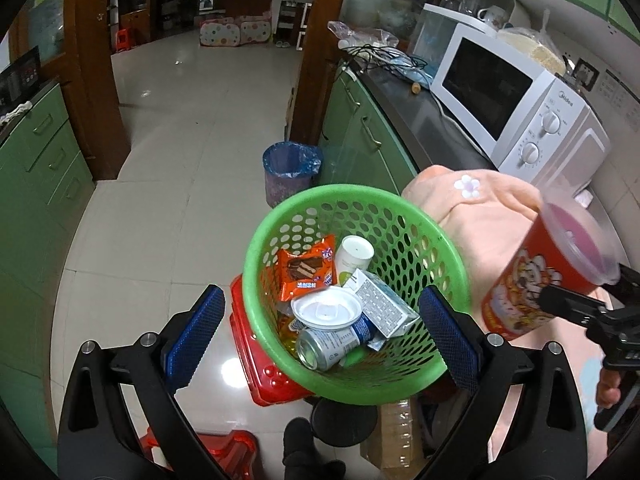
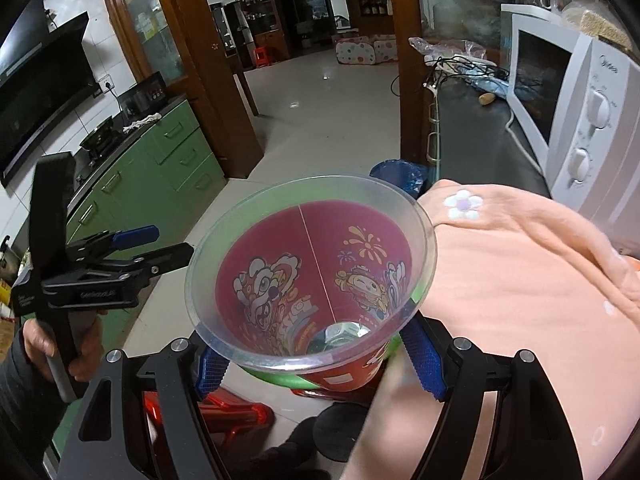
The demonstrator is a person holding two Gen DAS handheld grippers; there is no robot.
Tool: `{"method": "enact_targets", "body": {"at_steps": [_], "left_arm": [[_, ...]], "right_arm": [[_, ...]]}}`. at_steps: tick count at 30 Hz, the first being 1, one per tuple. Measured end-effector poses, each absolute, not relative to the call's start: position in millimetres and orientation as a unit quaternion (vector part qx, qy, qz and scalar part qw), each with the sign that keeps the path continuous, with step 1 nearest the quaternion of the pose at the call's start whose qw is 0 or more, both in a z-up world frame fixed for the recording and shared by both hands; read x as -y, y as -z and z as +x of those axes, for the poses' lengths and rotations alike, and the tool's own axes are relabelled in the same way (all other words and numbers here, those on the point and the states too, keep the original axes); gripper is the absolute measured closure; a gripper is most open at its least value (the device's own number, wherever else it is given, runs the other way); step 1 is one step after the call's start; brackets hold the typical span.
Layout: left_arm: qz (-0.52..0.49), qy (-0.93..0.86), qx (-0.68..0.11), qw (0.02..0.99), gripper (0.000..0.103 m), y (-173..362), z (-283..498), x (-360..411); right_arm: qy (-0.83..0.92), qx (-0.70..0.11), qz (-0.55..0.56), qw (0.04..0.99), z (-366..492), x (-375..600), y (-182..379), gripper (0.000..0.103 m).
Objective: Collect trash
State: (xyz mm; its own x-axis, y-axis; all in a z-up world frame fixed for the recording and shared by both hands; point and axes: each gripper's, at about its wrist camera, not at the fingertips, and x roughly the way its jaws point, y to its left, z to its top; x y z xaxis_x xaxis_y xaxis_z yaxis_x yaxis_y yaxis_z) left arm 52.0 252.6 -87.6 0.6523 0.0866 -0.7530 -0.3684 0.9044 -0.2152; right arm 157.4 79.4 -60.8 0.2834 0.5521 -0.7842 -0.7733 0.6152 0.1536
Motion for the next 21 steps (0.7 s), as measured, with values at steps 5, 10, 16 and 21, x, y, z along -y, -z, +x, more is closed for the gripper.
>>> {"method": "enact_targets", "body": {"at_steps": [5, 10, 16, 21], "left_arm": [[-0.179, -0.132, -0.394, 0.892, 0.007, 84.6, 48.1, -255.6], [-0.179, -0.136, -0.393, 0.892, 0.007, 83.0, 46.1, -257.0], [-0.175, -0.137, -0.392, 0.893, 0.007, 80.6, 45.6, -254.7], [-0.169, -0.133, -0.394, 0.894, 0.006, 78.4, 46.7, -248.6]], "right_arm": [[-0.421, -0.437, -0.117, 0.786, 159.7, -89.2, 69.4, 0.031], [-0.427, -0.444, -0.092, 0.782, 163.1, -91.7, 76.4, 0.024], [-0.432, -0.44, -0.089, 0.782, 159.1, -91.7, 72.6, 0.022], [-0.427, -0.431, -0.093, 0.79, 156.4, -80.4, 63.1, 0.018]]}}
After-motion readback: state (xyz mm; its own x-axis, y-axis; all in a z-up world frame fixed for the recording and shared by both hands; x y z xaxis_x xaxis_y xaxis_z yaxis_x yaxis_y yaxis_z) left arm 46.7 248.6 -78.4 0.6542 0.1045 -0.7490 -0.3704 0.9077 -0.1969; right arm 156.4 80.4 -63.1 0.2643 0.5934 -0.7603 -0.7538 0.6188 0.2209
